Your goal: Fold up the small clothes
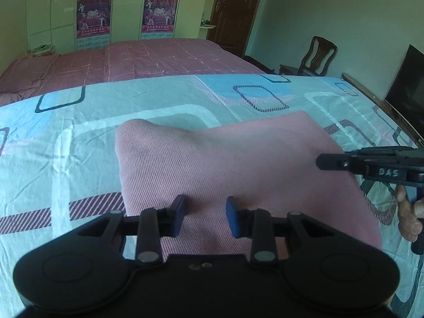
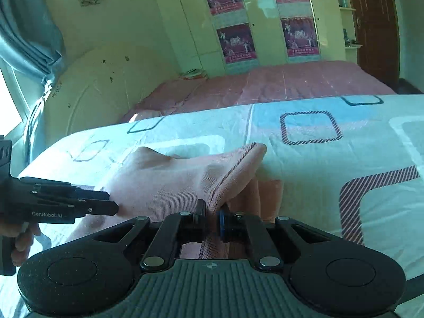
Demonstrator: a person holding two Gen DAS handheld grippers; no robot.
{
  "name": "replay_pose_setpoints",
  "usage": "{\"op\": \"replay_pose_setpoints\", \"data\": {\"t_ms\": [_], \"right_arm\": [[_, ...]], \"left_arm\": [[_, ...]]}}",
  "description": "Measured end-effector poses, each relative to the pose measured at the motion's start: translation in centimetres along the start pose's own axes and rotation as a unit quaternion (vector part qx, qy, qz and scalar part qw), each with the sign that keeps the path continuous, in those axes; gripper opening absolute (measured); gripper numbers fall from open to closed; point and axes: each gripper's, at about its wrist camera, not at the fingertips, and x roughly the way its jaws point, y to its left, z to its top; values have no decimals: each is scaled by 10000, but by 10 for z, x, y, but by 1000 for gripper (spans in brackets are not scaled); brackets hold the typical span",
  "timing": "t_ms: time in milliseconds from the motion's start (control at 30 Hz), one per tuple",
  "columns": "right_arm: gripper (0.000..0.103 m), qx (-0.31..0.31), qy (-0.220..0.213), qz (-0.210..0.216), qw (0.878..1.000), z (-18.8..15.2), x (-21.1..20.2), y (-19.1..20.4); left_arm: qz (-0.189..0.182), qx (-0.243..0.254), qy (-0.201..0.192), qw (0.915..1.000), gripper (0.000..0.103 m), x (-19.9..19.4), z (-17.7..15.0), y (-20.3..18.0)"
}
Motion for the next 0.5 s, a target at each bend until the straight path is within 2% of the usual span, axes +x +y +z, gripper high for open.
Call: {"op": "replay_pose_setpoints", "data": {"t_ms": [67, 167, 200, 233, 267, 300, 400, 500], "right_arm": [[8, 321, 453, -125, 9984, -7, 26, -16], [9, 906, 443, 111, 9948, -6, 26, -30], [13, 1037, 414, 172, 9936, -6, 21, -33], [20, 1070, 385, 145, 9934, -6, 13, -35], [43, 1046, 337, 137, 9938, -9, 3, -36], [55, 1059, 285, 260, 9936, -12, -7, -36], [54, 1165, 362, 769, 9895, -28, -37, -34], [53, 1190, 437, 846, 9883, -43, -53, -25]], "left_arm": [[37, 23, 175, 9998, 33, 15, -1, -2], [28, -46, 226, 9997, 33, 14, 0, -1], [38, -2, 238, 9997, 33, 11, 0, -1], [56, 24, 220, 9997, 31, 6, -1, -1], [51, 62, 181, 9998, 31, -1, -2, -3], [28, 110, 95, 9999, 31, -10, -6, -4], [-23, 172, -175, 9997, 31, -36, -23, -9], [122, 296, -188, 9993, 31, -51, -40, -19]]}}
